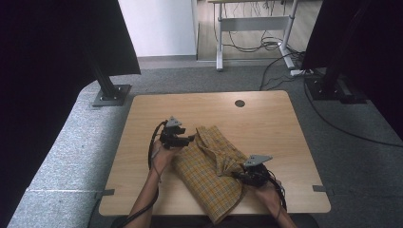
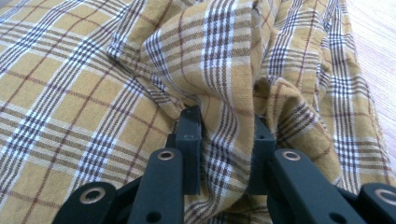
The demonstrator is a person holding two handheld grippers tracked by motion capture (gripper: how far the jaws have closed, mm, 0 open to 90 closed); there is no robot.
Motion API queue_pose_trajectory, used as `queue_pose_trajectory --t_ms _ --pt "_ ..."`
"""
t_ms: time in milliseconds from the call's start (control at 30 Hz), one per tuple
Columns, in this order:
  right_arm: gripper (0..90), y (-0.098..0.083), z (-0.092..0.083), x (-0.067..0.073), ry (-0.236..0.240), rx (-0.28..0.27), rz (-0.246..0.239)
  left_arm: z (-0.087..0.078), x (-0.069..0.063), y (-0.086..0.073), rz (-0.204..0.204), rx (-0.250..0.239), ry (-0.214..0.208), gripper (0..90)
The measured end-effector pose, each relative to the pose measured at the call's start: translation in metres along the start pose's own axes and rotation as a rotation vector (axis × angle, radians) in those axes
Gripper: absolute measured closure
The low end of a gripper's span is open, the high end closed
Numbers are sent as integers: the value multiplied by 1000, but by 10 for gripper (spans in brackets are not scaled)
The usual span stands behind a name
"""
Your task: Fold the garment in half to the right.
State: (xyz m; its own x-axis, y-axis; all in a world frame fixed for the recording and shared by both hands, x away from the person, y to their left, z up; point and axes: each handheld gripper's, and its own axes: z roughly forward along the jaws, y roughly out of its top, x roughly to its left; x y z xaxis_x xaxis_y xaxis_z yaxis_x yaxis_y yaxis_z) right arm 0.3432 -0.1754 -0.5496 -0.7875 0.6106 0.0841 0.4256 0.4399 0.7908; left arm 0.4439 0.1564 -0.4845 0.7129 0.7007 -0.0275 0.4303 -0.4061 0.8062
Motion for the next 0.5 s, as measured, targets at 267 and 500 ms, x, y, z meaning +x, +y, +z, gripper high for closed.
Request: queue_pose_trajectory --t_ms 267,500 --pt "696 -1 1 -1 1 -4 -14 -10 -65 -25 58 58 -134 335" --pt "668 -1 -1 -1 3 -5 -27 8 -83 -55 81 162 -86 337"
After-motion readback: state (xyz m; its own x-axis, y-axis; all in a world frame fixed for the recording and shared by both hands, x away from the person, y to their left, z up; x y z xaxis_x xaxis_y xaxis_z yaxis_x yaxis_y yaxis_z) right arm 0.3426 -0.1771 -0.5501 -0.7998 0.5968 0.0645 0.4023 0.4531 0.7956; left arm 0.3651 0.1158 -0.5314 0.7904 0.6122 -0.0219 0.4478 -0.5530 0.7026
